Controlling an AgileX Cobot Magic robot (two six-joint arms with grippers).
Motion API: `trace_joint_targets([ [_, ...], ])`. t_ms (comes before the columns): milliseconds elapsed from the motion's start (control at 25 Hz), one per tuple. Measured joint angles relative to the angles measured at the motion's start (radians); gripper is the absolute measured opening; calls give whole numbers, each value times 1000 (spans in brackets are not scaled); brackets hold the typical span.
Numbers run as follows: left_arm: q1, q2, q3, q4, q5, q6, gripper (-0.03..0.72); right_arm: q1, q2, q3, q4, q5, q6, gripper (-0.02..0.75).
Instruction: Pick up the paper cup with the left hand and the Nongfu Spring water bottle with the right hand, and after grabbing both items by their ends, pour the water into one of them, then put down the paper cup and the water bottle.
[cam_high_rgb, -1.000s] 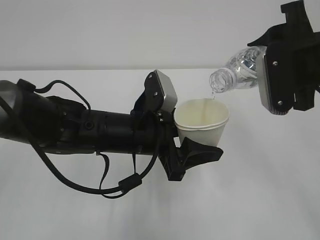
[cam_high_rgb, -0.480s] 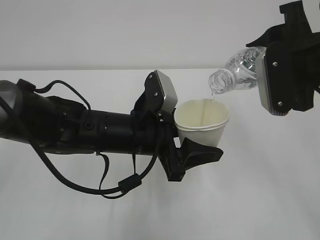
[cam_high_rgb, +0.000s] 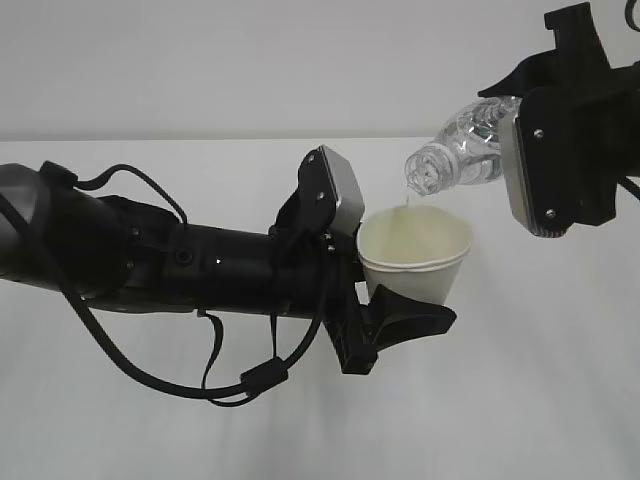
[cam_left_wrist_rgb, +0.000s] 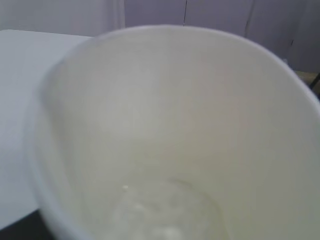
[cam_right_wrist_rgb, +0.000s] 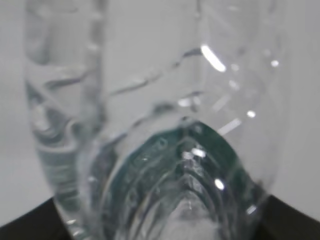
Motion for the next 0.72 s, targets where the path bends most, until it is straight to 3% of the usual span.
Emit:
trace_joint_targets([
  [720,0,0,0,2,-10,0,448,0,0,0,0,0,-4,446],
])
